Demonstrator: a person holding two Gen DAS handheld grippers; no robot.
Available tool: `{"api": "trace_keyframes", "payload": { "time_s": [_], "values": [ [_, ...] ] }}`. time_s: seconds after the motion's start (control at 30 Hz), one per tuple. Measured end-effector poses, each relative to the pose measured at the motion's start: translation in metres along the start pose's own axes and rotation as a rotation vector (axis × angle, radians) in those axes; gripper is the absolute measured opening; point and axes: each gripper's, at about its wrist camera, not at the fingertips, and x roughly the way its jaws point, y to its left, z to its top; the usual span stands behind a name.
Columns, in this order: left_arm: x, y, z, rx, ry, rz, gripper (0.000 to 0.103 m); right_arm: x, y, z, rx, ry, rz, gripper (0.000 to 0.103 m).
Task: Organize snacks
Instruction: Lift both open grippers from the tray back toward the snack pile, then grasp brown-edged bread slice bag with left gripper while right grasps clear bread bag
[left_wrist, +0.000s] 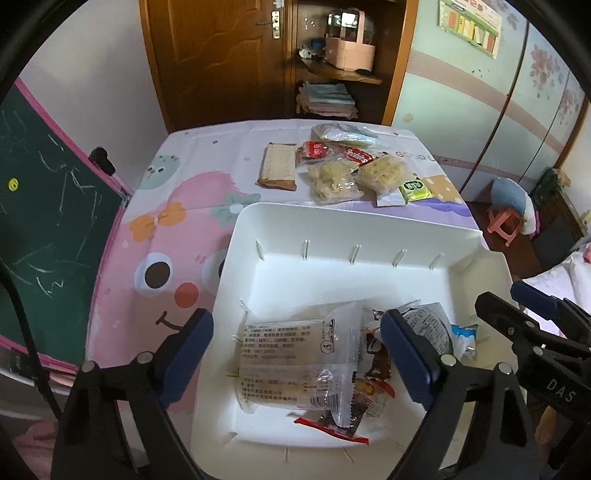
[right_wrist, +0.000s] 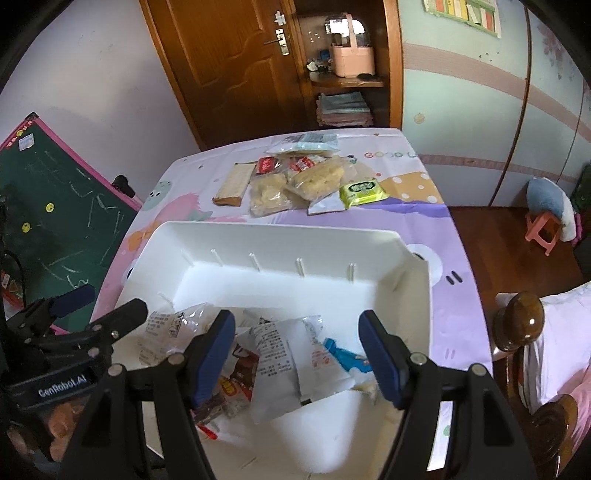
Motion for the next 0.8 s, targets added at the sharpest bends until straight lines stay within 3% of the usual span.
{"api": "trace_keyframes", "payload": {
  "time_s": [0.23, 0.57, 0.67, 0.8],
  "values": [
    [-0.031, 0.004, 0.045, 0.053, -0.048, 0.026, 0.091, -0.017, -0.008, 0.042, -0.041, -0.013, 0.02, 0.069],
    [-0.107, 0.006, 0.193, 0.092, -0.178, 0.049, 0.091, -0.071, -0.021, 0.181, -0.1, -0.103, 0.018, 0.069],
    [-0.107, 0.004, 0.241, 0.088, -0.229, 0.123, 0.091, -0.064, -0.027, 0.219, -0.087, -0.091, 0.018, 0.069],
    [-0.07, 0.008, 0.295, 0.065, -0.211, 0.183, 0.091, -0.029, -0.033, 0.256, -0.061, -0.042, 0.01, 0.069]
  ]
}}
